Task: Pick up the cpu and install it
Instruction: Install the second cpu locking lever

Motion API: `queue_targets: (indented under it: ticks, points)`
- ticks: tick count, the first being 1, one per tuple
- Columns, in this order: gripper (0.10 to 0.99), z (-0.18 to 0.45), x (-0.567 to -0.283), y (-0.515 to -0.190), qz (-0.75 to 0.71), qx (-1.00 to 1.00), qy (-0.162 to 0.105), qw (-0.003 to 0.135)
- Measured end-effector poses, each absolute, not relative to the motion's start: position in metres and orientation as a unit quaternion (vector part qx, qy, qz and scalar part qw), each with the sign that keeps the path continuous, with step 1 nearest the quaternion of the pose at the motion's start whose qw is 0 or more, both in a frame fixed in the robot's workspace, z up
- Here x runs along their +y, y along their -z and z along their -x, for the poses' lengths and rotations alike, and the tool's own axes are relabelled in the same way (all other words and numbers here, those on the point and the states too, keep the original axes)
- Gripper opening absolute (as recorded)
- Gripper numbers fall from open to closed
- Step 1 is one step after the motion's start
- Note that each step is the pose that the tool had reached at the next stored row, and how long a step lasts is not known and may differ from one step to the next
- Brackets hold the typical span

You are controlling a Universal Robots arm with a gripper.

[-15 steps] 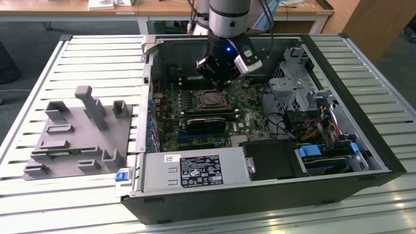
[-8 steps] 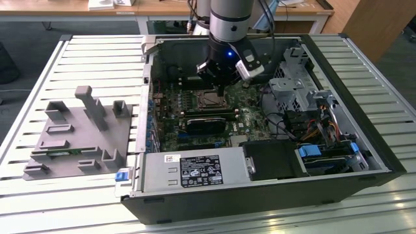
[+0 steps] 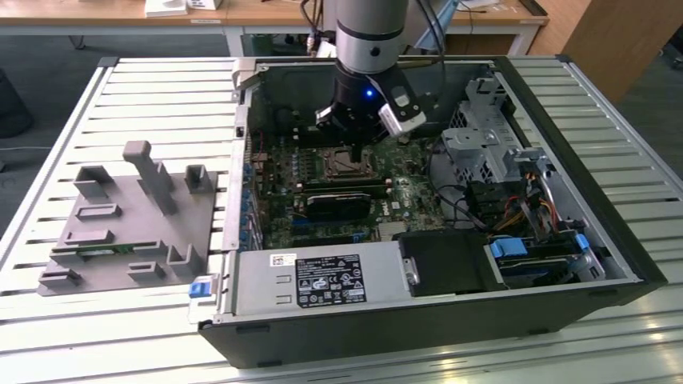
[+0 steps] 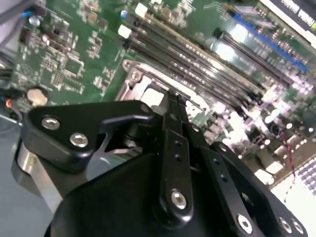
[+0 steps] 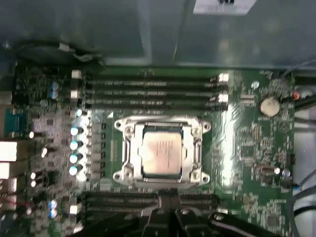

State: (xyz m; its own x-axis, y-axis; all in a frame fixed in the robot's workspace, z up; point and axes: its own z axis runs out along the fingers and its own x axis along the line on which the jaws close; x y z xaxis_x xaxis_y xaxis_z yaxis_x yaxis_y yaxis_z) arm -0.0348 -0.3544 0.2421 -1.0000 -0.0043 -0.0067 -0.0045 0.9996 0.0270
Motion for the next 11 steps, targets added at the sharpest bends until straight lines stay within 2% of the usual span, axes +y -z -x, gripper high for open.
queue_targets:
  ticks: [11]
  points:
    - [0.106, 0.056, -0.362, -0.233, 0.002, 1.000, -0.013, 0.003]
